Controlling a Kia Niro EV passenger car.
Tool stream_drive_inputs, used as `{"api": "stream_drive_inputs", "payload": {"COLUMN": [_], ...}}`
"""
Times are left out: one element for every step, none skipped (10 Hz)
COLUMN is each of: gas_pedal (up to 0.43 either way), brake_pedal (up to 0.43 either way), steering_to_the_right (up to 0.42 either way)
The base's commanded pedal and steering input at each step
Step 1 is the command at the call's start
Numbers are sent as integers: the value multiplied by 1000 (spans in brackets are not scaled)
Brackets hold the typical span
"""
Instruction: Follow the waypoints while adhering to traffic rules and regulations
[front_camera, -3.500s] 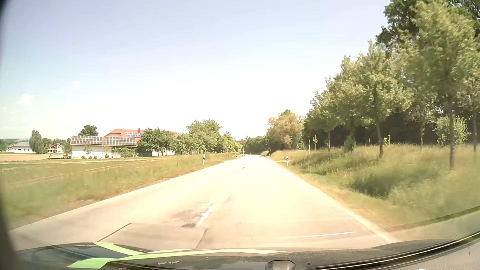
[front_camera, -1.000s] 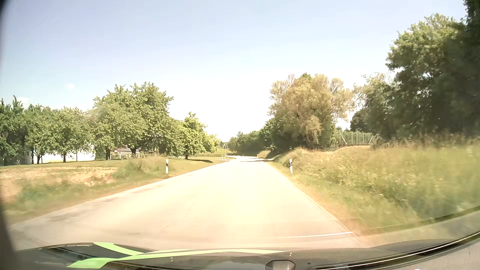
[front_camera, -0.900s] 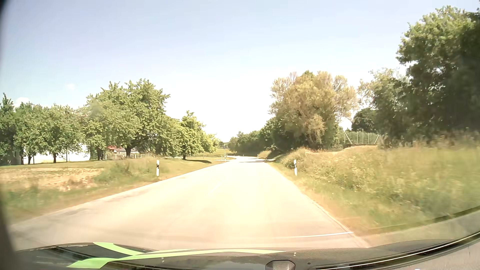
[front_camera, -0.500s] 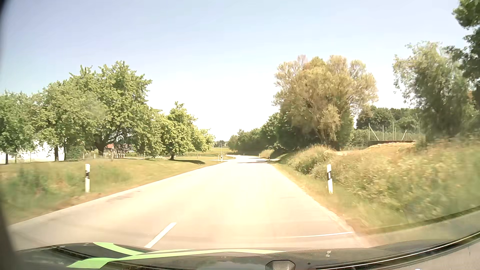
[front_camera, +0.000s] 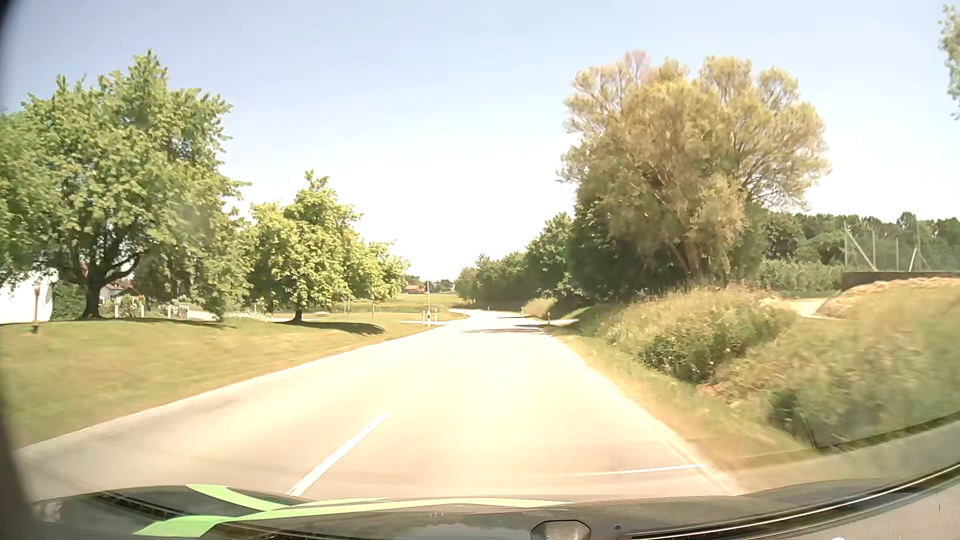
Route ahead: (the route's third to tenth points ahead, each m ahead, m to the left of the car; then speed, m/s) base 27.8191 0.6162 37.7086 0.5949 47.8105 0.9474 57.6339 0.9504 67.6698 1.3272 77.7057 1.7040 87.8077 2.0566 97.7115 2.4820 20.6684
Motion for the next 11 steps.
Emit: {"api": "stream_drive_inputs", "payload": {"gas_pedal": [177,177,177,177,177,177,150,28,0,0,0], "brake_pedal": [0,0,0,0,0,0,0,0,0,0,0], "steering_to_the_right": [1,1,1,0,0,0,0,1,1,1,0]}}
